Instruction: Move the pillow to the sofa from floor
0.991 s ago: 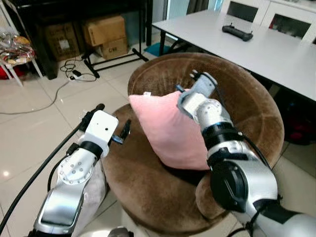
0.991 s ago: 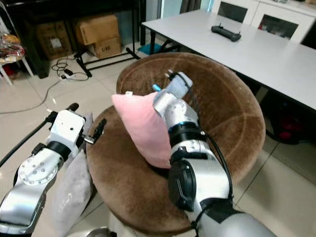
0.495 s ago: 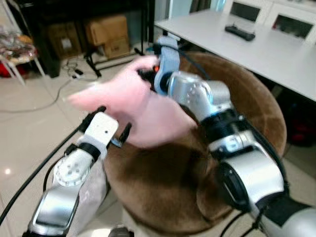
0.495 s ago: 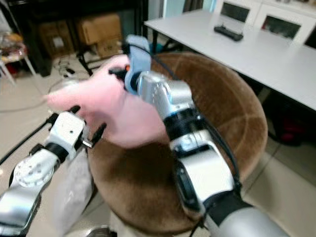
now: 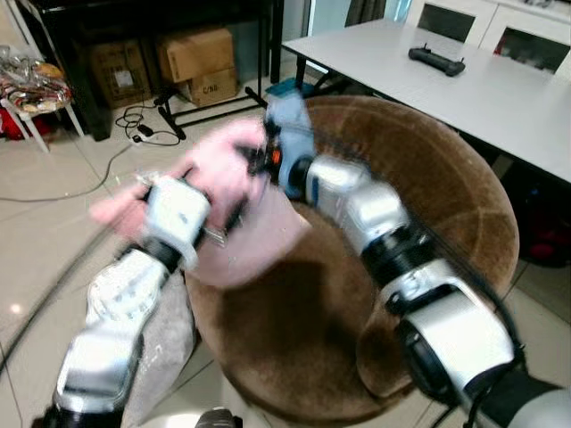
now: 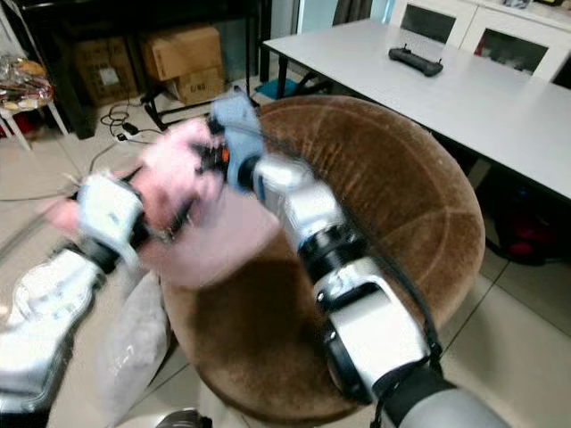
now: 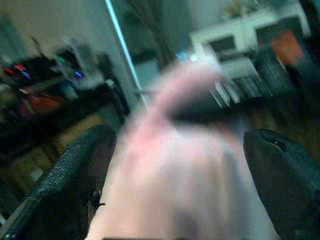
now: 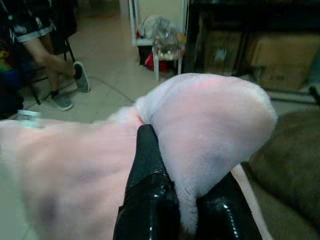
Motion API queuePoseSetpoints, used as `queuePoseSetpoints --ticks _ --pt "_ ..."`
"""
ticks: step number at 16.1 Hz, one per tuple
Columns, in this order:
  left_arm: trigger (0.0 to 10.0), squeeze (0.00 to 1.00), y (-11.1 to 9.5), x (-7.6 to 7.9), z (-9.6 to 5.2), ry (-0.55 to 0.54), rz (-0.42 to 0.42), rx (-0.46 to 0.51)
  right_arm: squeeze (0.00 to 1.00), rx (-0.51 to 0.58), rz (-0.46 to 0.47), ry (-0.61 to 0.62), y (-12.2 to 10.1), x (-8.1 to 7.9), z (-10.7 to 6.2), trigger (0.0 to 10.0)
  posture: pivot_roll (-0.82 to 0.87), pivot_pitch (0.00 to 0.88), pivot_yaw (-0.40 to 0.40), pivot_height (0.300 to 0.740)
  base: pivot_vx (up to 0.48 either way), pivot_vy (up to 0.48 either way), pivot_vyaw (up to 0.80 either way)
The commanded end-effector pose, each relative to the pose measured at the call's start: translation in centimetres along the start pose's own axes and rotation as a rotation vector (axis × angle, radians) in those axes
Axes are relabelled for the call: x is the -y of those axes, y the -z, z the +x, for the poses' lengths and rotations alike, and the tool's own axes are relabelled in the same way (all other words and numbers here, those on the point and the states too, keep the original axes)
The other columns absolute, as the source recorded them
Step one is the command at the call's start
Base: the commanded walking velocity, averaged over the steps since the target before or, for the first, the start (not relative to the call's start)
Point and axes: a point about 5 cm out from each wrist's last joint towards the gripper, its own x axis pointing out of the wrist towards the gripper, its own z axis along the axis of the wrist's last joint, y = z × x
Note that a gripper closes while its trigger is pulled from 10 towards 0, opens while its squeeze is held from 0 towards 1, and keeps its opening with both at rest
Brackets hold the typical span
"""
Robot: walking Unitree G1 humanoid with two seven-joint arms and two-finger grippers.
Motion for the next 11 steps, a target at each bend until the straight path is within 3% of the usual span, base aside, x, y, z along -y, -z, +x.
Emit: queuePoseSetpoints --ticks 1,3,5,7,11 --pt "10.0 1.00 -0.6 -0.5 0.2 -0.030 0.000 0.032 0.00 0.054 -0.022 -0.021 -0.4 -0.4 0.2 10.0 0.09 0.000 -0.040 0.740 0.000 0.000 0.00" --pt "10.0 1.00 -0.9 -0.9 0.5 -0.044 0.015 0.029 0.00 0.051 -0.025 -0.047 0.4 -1.0 0.5 10.0 0.09 0.000 -0.040 0.740 0.000 0.000 0.00" --pt "10.0 1.00 0.4 -2.2 0.6 -0.124 0.044 -0.071 0.00 0.054 -0.037 -0.048 0.6 -1.1 0.7 10.0 0.09 0.000 -0.040 0.740 0.000 0.000 0.00" --pt "10.0 1.00 2.9 -2.5 0.2 -0.059 0.006 -0.222 0.00 0.073 -0.028 -0.052 0.0 -1.2 0.8 10.0 0.09 0.000 -0.049 0.740 0.000 0.000 0.00" --pt "10.0 1.00 4.5 -4.7 0.3 -0.035 -0.017 -0.305 0.00 0.084 -0.021 -0.051 -0.2 -1.5 0.9 10.0 0.09 0.000 -0.042 0.740 0.000 0.000 0.00"
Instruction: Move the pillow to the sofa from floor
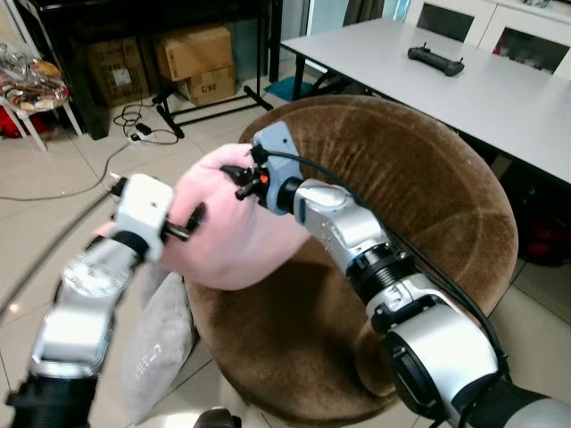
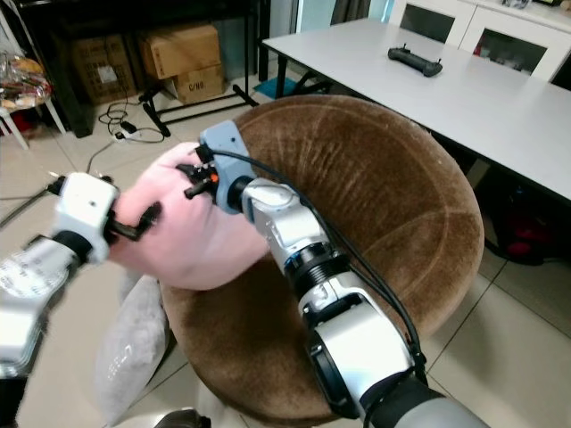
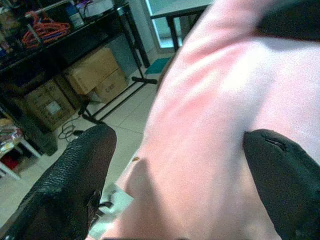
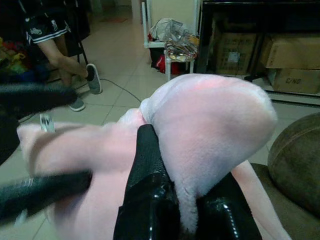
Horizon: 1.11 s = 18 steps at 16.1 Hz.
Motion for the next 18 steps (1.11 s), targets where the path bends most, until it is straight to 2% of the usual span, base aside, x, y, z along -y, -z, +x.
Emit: queuePoseSetpoints --ticks 1,5,6,8,9,10,11,12,13,14,16,17,18 --pt "10.0 1.00 -0.3 -0.3 0.1 0.017 -0.021 -0.001 0.00 0.052 -0.029 0.002 -1.5 0.1 0.0 10.0 0.08 0.000 -0.036 0.740 0.000 0.000 0.00" --pt "10.0 1.00 0.3 -0.3 0.7 0.075 -0.113 -0.045 0.00 0.047 -0.019 0.007 -1.5 -0.1 0.0 10.0 0.08 0.000 -0.038 0.740 0.000 0.000 0.00" --pt "10.0 1.00 1.6 -0.1 1.4 0.112 -0.141 -0.086 0.00 0.056 -0.003 -0.002 -1.8 -0.3 -0.1 10.0 0.09 0.000 -0.043 0.740 0.000 0.000 0.00" --pt "10.0 1.00 3.2 -0.7 2.5 0.099 -0.213 -0.131 0.00 0.070 0.019 -0.019 -2.2 -0.7 -0.2 10.0 0.08 0.000 -0.043 0.740 0.000 0.000 0.00" --pt "10.0 0.80 3.9 -1.1 3.2 0.108 -0.251 -0.164 0.00 0.071 0.027 -0.023 -2.3 -0.8 -0.3 10.0 0.09 0.000 -0.048 0.740 0.000 0.000 0.00" --pt "10.0 0.23 4.5 -1.1 3.6 0.132 -0.254 -0.195 0.00 0.069 0.031 -0.023 -2.2 -0.8 -0.3 10.0 0.09 0.000 -0.048 0.740 0.000 0.000 0.00" --pt "10.0 0.00 5.0 -0.7 4.0 0.172 -0.227 -0.228 0.00 0.063 0.040 -0.019 -2.0 -0.8 -0.4 10.0 0.09 0.000 -0.049 0.740 0.000 0.000 0.00" --pt "10.0 0.00 5.2 -0.5 4.2 0.192 -0.199 -0.240 0.00 0.060 0.044 -0.018 -1.9 -0.8 -0.5 10.0 0.09 0.000 -0.049 0.740 0.000 0.000 0.00" --pt "10.0 0.00 5.2 0.1 4.8 0.242 -0.110 -0.250 0.00 0.054 0.053 -0.015 -1.7 -0.9 -0.6 10.0 0.08 0.000 -0.041 0.740 0.000 0.000 0.00" --pt "10.0 0.00 4.9 0.6 5.3 0.281 -0.062 -0.233 0.00 0.049 0.059 -0.012 -1.6 -1.0 -0.7 10.0 0.07 0.000 -0.033 0.740 0.000 0.000 0.00" --pt "10.0 0.00 4.8 1.2 5.9 0.300 0.085 -0.228 0.00 0.045 0.067 -0.009 -1.5 -1.1 -0.7 10.0 0.07 0.000 -0.029 0.740 0.000 0.000 0.00" --pt "10.0 0.00 4.8 1.2 5.9 0.300 0.085 -0.228 0.00 0.045 0.067 -0.009 -1.5 -1.1 -0.7 10.0 0.07 0.000 -0.029 0.740 0.000 0.000 0.00" --pt "10.0 0.00 5.4 1.3 5.9 0.315 0.204 -0.263 0.00 0.041 0.071 -0.012 -1.4 -1.3 -0.7 10.0 0.06 0.000 -0.029 0.740 0.000 0.000 0.00"
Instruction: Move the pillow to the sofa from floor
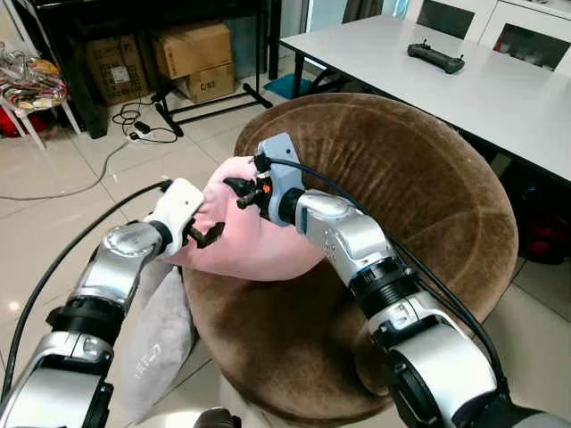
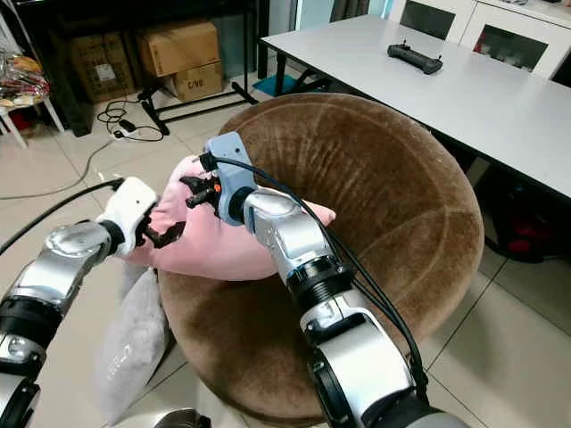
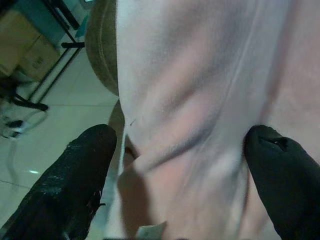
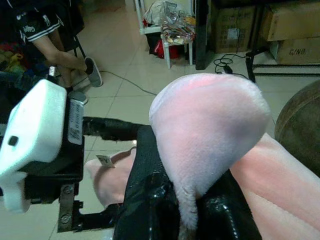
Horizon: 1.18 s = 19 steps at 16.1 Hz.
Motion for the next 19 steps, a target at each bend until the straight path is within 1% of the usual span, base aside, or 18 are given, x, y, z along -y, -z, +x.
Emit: queuePoseSetpoints --ticks 1,2,3,4,5,6,7,8,9,10,19 --pt "10.0 0.00 1.4 0.5 0.2 0.018 0.086 -0.088 0.00 0.098 -0.027 -0.033 -2.5 -0.8 -0.1 10.0 0.06 0.000 -0.029 0.740 0.000 0.000 0.00" --pt "10.0 0.00 1.7 0.5 0.2 0.017 0.122 -0.114 0.00 0.096 -0.024 -0.035 -2.5 -0.9 -0.1 10.0 0.06 0.000 -0.029 0.740 0.000 0.000 0.00" --pt "10.0 0.00 2.3 0.7 0.4 0.009 0.124 -0.133 0.00 0.095 -0.019 -0.040 -2.4 -1.1 -0.2 10.0 0.06 0.000 -0.032 0.740 0.000 0.000 0.00" --pt "9.1 0.00 2.5 1.1 0.5 0.014 0.108 -0.135 0.00 0.094 -0.019 -0.043 -2.4 -1.2 -0.2 10.0 0.06 0.000 -0.033 0.740 0.000 0.000 0.00" --pt "2.9 0.00 2.6 1.3 0.6 0.015 0.109 -0.136 0.00 0.093 -0.018 -0.045 -2.4 -1.3 -0.2 10.0 0.06 0.000 -0.033 0.740 0.000 0.000 0.00" --pt "2.9 0.00 2.9 1.6 0.7 0.016 0.093 -0.142 0.00 0.093 -0.019 -0.047 -2.4 -1.4 -0.2 10.0 0.06 0.000 -0.035 0.740 0.000 0.000 0.00" --pt "0.0 0.00 3.1 1.7 0.8 -0.002 0.087 -0.151 0.00 0.093 -0.018 -0.048 -2.4 -1.4 -0.2 10.0 0.06 0.000 -0.035 0.740 0.000 0.000 0.00" --pt "0.0 0.00 3.4 1.6 0.8 -0.033 0.081 -0.162 0.00 0.093 -0.018 -0.051 -2.4 -1.5 -0.2 10.0 0.06 0.000 -0.036 0.740 0.000 0.000 0.00" --pt "0.0 0.00 3.7 1.4 0.9 -0.079 0.058 -0.170 0.00 0.093 -0.018 -0.054 -2.5 -1.6 -0.2 10.0 0.06 0.000 -0.036 0.740 0.000 0.000 0.00" --pt "0.0 0.00 3.8 1.4 0.9 -0.092 0.050 -0.166 0.00 0.093 -0.017 -0.055 -2.6 -1.7 -0.2 10.0 0.06 0.000 -0.036 0.740 0.000 0.000 0.00" --pt "0.0 0.00 4.1 1.4 1.0 -0.117 0.029 -0.145 0.00 0.086 -0.015 -0.056 -2.6 -1.6 -0.4 10.0 0.06 0.000 -0.040 0.740 0.000 0.000 0.00"
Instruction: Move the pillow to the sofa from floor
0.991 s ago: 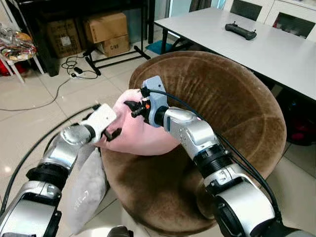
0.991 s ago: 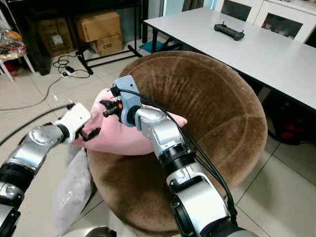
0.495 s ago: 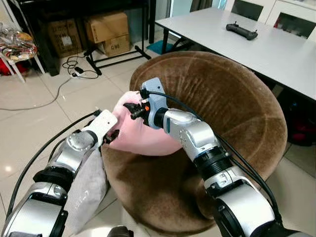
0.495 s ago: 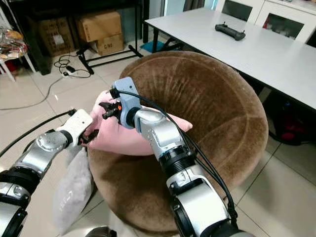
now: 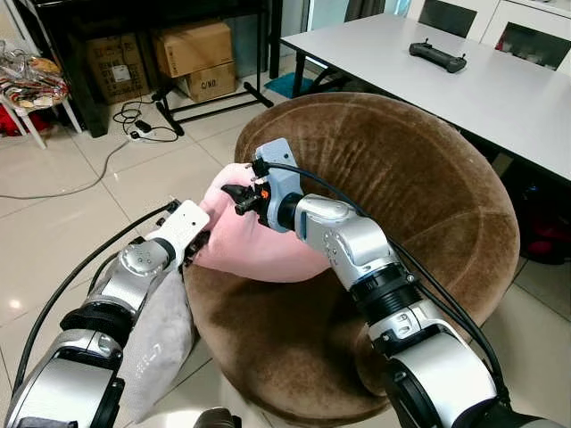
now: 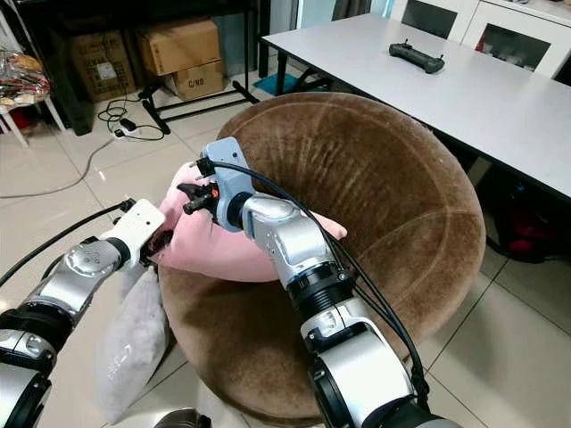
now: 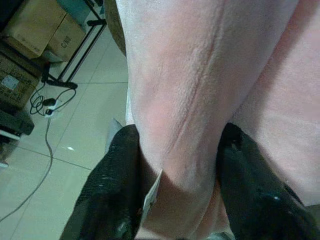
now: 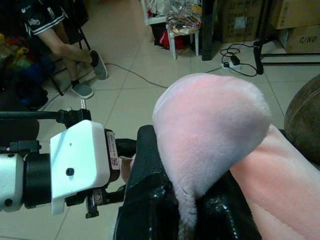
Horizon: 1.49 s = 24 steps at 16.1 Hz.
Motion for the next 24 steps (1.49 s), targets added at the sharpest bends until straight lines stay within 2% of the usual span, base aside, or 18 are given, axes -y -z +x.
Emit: queuePoseSetpoints --ticks 1,6,7,8,11,13,15,18,20,21,22,24 --pt "0.0 0.00 0.9 0.3 0.0 0.001 -0.013 -0.049 0.00 0.117 -0.029 -0.040 -2.6 -1.1 -0.1 10.0 0.06 0.000 -0.040 0.740 0.000 0.000 0.00" --pt "0.0 0.00 1.0 0.1 -0.2 -0.021 -0.065 -0.024 0.00 0.104 -0.027 -0.038 -2.4 -1.0 -0.1 10.0 0.06 0.000 -0.042 0.740 0.000 0.000 0.00" --pt "0.0 0.00 1.0 0.1 -0.2 -0.027 -0.084 -0.017 0.00 0.099 0.002 -0.055 -2.2 -1.0 -0.1 10.0 0.06 0.000 -0.042 0.740 0.000 0.000 0.00" --pt "0.0 0.00 1.1 0.0 -0.3 -0.035 -0.112 -0.016 1.00 0.100 0.047 -0.051 -2.2 -0.7 -0.2 10.0 0.06 0.000 -0.044 0.740 0.000 0.000 0.00" --pt "0.0 0.00 1.6 -0.1 -0.4 -0.063 -0.193 -0.024 1.00 0.111 0.127 0.034 -2.0 1.0 -0.5 10.0 0.06 0.000 -0.047 0.740 0.000 0.000 0.00" --pt "0.0 0.00 1.7 -0.3 -0.4 -0.089 -0.320 -0.008 1.00 0.132 0.153 0.071 -2.1 2.1 -1.1 10.0 0.06 0.000 -0.047 0.740 0.000 0.000 0.00" --pt "0.0 0.00 0.9 -0.5 -0.2 -0.113 -0.413 0.030 1.00 0.173 0.156 0.090 -2.5 2.9 -1.9 10.0 0.06 0.000 -0.045 0.740 0.000 0.000 0.00" --pt "0.0 0.00 -0.5 -0.9 0.1 -0.124 -0.415 0.071 1.00 0.231 0.125 0.104 -3.7 3.8 -3.4 10.0 0.05 0.000 -0.043 0.740 0.000 0.000 0.00" --pt "0.0 0.00 -1.3 -0.8 0.3 -0.095 -0.341 0.088 1.00 0.227 -0.019 0.084 -4.1 3.4 -4.8 10.0 0.04 0.000 -0.038 0.740 0.000 0.000 0.00" --pt "0.0 0.00 -1.6 -0.6 0.4 -0.073 -0.322 0.094 1.00 0.232 -0.124 0.074 -4.2 3.1 -5.2 10.0 0.03 0.000 -0.027 0.740 0.000 0.000 0.00" --pt "0.0 0.00 -2.0 -0.3 0.5 -0.033 -0.264 0.094 1.00 0.257 -0.250 0.047 -4.5 2.6 -5.8 10.0 0.03 0.000 -0.027 0.740 0.000 0.000 0.00" --pt "0.0 0.00 -2.2 -0.1 0.4 0.015 -0.174 0.083 1.00 0.273 -0.358 0.022 -4.9 2.4 -6.3 10.0 0.03 0.000 -0.027 0.740 0.000 0.000 0.00"
